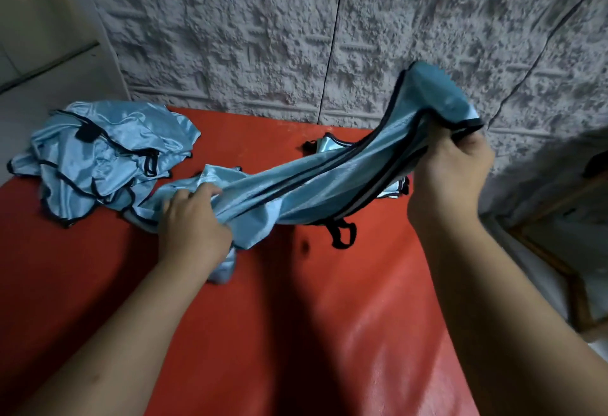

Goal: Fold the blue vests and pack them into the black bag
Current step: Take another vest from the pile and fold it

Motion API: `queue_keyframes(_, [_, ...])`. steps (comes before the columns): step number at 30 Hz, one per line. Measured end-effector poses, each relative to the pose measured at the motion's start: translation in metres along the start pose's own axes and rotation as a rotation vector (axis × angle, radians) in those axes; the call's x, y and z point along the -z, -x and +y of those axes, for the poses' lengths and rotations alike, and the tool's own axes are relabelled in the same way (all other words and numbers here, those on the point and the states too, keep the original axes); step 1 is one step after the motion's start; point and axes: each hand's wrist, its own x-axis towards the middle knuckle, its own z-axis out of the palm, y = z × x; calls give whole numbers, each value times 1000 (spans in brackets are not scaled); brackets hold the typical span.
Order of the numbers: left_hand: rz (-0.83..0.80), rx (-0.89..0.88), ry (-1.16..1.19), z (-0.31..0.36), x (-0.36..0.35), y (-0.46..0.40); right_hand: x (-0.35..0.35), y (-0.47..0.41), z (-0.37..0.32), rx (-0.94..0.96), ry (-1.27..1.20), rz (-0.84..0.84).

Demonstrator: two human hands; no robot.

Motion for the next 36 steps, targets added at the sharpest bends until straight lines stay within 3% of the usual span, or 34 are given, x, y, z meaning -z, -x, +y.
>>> queue_keyframes(8, [-122, 174, 139, -28, 15, 8, 13, -13, 4, 0, 124, 61])
queue_keyframes(11, [-177, 124, 269, -38, 27, 11, 19, -20, 3, -1, 139, 91])
queue_keyframes(17, [-499, 19, 636, -33, 61, 22, 23, -18, 6, -72, 229, -32])
queue_keyframes(20, [-408, -80, 652, -23, 85, 24, 23, -11, -1, -67, 263, -123])
queue_keyframes(23, [-324, -121, 813, -6, 123, 23, 20, -3, -25, -64, 337, -183])
queue_keyframes(28, [-319, -38, 1175, 26, 188, 18, 13, 5, -87, -55, 362, -226])
queue_keyframes(33, [-292, -221, 829, 52, 258, 25, 11, 13, -158, -35, 364, -281])
queue_keyframes(36, [-147, -251, 518, 63, 302, 25, 14, 16, -199, -4, 414, -361])
